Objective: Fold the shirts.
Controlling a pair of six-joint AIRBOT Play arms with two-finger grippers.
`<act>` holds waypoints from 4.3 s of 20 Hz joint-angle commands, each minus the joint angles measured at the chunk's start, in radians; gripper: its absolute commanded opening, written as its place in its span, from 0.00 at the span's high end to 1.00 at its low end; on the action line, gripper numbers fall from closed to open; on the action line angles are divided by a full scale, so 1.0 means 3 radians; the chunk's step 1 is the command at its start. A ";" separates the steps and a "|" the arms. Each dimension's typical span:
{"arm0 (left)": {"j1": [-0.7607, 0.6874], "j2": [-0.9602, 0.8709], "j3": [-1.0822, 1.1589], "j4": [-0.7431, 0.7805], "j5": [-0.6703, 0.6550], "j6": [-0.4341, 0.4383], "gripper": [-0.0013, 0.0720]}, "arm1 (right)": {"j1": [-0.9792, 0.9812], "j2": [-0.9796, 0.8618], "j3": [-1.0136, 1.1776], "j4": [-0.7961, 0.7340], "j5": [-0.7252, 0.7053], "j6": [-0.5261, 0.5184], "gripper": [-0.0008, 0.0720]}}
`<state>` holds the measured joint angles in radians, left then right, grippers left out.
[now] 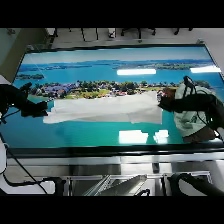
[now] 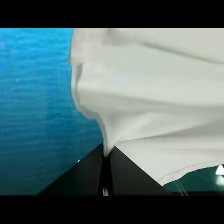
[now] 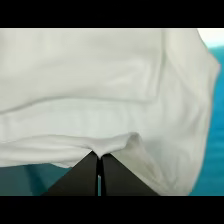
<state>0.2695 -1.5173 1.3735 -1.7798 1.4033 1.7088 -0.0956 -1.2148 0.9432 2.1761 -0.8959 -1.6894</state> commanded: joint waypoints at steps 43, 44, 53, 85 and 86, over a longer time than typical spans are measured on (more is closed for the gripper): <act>-0.0921 -0.1096 0.2070 -0.1115 -0.0047 -0.0259 0.95 | -0.0374 -0.2186 0.2135 0.0570 -0.1294 -0.0940 0.97; -0.1061 -0.1151 0.2000 -0.1116 -0.0155 -0.0261 0.95 | -0.0373 -0.2069 0.2168 0.0589 -0.1331 -0.0918 0.97; -0.2730 -0.2246 0.2089 -0.1122 -0.1086 -0.0254 0.95 | -0.0361 -0.0955 0.2651 0.0680 -0.1877 -0.0619 0.97; 0.0150 0.2665 -0.0104 -0.1142 -0.0959 -0.0051 0.95 | 0.2754 -0.2435 0.2757 0.0291 0.1520 0.0299 0.40; 0.0150 0.2700 -0.0182 -0.1142 -0.0987 -0.0046 0.95 | 0.2555 -0.2299 0.2757 0.0201 0.1153 0.0299 0.34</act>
<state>0.3069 -0.7708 1.4193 -2.1246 1.1538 1.6810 0.7490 -1.9507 1.7691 2.3173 -0.3698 -1.6154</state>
